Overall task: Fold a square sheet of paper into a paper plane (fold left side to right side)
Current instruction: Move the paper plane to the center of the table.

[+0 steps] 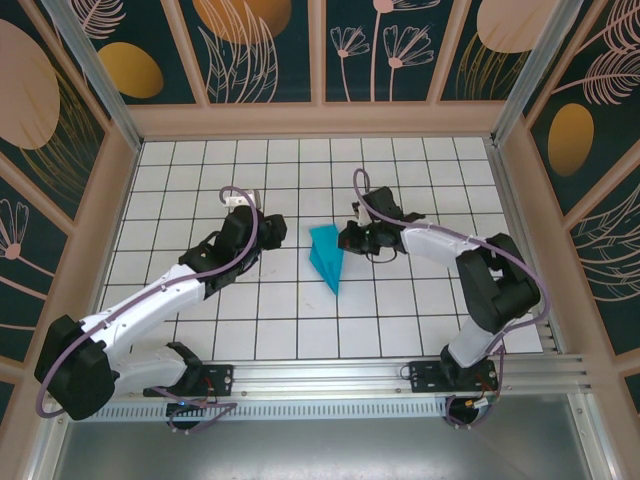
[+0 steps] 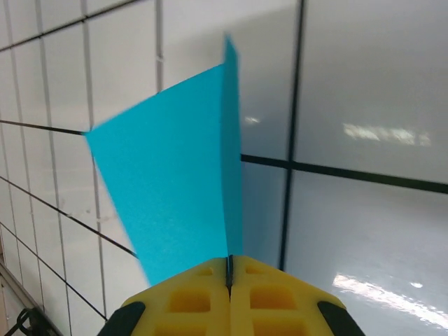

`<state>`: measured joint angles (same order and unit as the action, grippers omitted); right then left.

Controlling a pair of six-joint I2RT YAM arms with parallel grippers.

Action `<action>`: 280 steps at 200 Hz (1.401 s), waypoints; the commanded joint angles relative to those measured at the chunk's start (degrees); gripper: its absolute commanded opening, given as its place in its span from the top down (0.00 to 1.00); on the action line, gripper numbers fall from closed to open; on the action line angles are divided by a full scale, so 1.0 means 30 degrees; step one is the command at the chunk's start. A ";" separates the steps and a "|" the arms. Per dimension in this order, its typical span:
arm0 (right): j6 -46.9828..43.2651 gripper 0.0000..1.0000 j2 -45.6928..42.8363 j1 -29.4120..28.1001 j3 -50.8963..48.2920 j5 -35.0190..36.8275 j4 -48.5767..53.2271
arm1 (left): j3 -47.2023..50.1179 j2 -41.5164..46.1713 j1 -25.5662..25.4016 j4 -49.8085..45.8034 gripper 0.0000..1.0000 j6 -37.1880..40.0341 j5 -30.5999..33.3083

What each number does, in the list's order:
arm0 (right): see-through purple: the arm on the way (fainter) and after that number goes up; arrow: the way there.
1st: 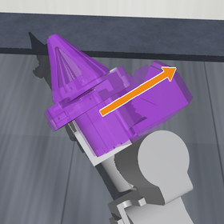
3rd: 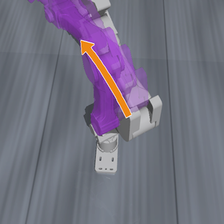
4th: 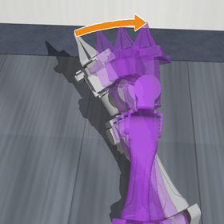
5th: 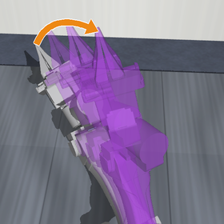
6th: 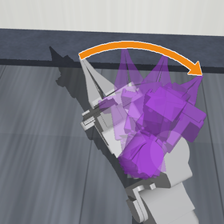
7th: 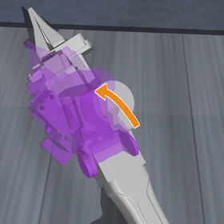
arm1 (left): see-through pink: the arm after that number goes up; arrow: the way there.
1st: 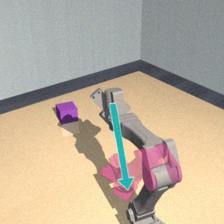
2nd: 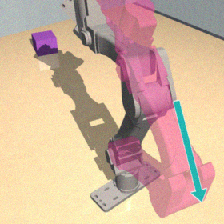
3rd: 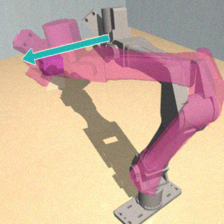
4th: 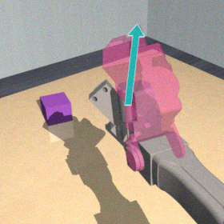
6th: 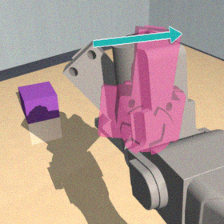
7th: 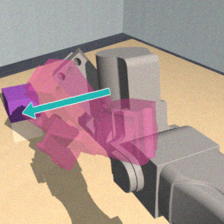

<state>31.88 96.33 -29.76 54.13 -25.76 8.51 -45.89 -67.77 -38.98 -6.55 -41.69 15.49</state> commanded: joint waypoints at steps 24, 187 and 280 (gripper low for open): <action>-0.0708 0.88 0.0850 0.1105 -0.0931 0.0253 -0.0628 | 0.0190 0.0030 0.0027 -0.0206 0.54 -0.0130 0.0184; -0.0196 0.44 -0.2469 -0.3899 0.0058 0.5889 0.6879 | 0.1207 0.1413 0.0023 0.1025 0.03 0.0007 0.1371; -0.0518 0.44 0.0084 -0.4650 0.1073 0.6637 0.6819 | 0.1160 0.1292 0.0016 0.0923 0.02 0.0068 0.1326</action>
<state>30.39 94.85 -42.46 55.33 -7.03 27.92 -42.41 -64.16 -38.98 -4.93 -42.11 18.68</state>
